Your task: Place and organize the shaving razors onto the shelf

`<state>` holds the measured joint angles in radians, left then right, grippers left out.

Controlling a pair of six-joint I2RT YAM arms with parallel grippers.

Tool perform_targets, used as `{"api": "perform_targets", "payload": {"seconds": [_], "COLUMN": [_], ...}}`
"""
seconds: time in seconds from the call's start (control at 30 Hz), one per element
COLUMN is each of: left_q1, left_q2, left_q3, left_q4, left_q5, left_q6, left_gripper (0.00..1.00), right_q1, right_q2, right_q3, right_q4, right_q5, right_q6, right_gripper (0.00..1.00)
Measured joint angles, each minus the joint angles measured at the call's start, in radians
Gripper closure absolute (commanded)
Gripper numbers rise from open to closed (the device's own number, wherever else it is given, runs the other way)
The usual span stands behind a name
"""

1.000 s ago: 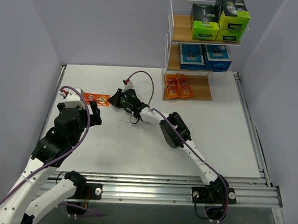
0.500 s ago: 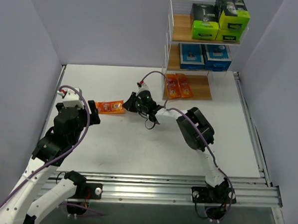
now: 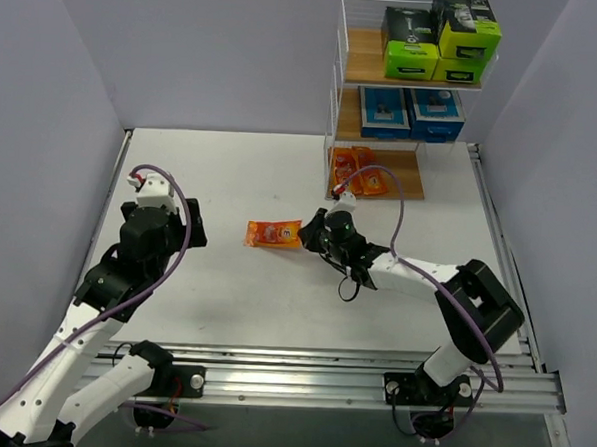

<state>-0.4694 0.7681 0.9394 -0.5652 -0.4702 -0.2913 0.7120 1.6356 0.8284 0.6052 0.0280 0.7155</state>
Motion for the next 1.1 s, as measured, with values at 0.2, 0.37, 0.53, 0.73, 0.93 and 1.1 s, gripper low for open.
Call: {"api": "perform_targets", "payload": {"seconds": [0.2,0.37,0.53,0.73,0.93,1.1], "left_q1": [-0.003,-0.007,-0.008,-0.008,-0.008,-0.008], "left_q2": [0.017,0.029,0.034,0.027,0.011,0.004], "left_q3": [0.0,0.0,0.0,0.0,0.0,0.0], "left_q4": [0.0,0.0,0.0,0.0,0.0,0.001], "left_q5": [0.016,0.029,0.031,0.032,0.045,0.054], "left_q6": [0.002,0.007,0.007,0.008,0.022,0.025], "left_gripper": [0.06,0.06,0.06,0.02,0.24,0.2], "right_q1": [0.0,0.0,0.001,0.001,0.001,0.002], "right_q2": [-0.262,-0.501,-0.689,-0.778,-0.746,-0.709], "right_q3": [-0.209,-0.342,-0.429,-0.438,-0.438,-0.438], "right_q4": [-0.133,-0.233,-0.338,-0.423,-0.438,-0.42], "right_q5": [0.129,0.197,0.235,0.259,0.252,0.222], "right_q6": [0.023,0.055,0.089,0.087,0.045,-0.008], "right_gripper": [0.86,0.61,0.55,0.51,0.5,0.49]}}
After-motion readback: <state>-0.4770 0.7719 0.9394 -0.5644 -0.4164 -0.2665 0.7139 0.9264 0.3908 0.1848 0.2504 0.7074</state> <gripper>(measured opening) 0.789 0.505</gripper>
